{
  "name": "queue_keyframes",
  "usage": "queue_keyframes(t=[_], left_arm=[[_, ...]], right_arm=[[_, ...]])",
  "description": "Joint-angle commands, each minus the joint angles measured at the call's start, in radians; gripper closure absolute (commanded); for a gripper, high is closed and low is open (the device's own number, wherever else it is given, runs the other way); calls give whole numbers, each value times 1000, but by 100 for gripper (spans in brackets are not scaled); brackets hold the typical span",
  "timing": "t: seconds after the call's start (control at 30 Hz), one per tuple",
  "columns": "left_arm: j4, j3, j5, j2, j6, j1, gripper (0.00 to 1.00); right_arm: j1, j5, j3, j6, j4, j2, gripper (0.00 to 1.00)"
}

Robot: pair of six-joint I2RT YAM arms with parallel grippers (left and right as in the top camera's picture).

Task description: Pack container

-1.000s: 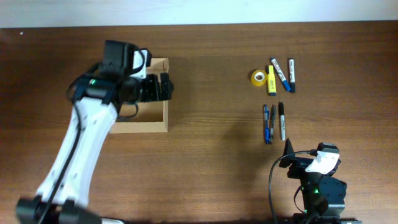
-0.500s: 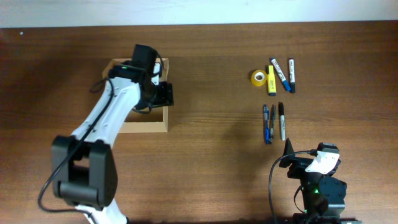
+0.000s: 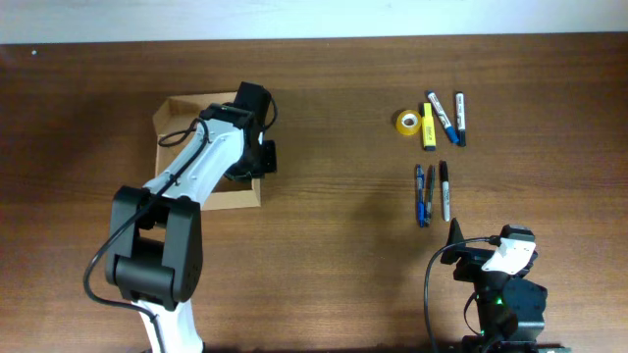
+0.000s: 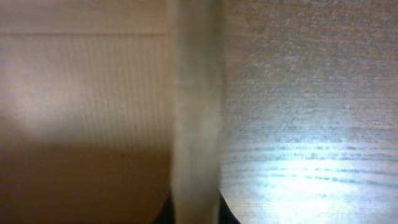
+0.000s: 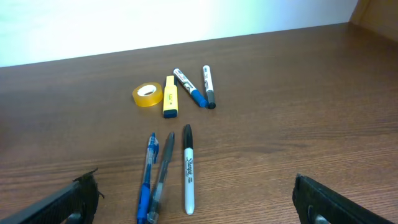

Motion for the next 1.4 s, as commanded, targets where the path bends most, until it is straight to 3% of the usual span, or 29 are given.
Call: queue_keyframes(t=[0.0, 0.37, 0.7, 0.97, 1.23, 1.3, 1.33, 1.37], left_arm=[[-74, 123, -19, 7, -77, -13, 98], [-259, 545, -152, 7, -268, -217, 98], [-208, 560, -205, 119, -344, -417, 98], [-147, 560, -179, 275, -352, -422, 98], [-61, 560, -146, 325, -333, -416, 98], [-58, 560, -145, 327, -333, -415, 85], [-57, 560, -146, 327, -333, -415, 68], [-58, 563, -145, 327, -333, -415, 57]], right_arm=[[-7, -2, -7, 8, 0, -10, 1], [-7, -2, -7, 8, 0, -10, 1], [-7, -2, -7, 8, 0, -10, 1], [-7, -2, -7, 8, 0, -10, 1], [-7, -2, -7, 8, 0, -10, 1], [-7, -2, -7, 8, 0, -10, 1], [-7, -2, -7, 8, 0, -10, 1], [-7, -2, -7, 8, 0, -10, 1]])
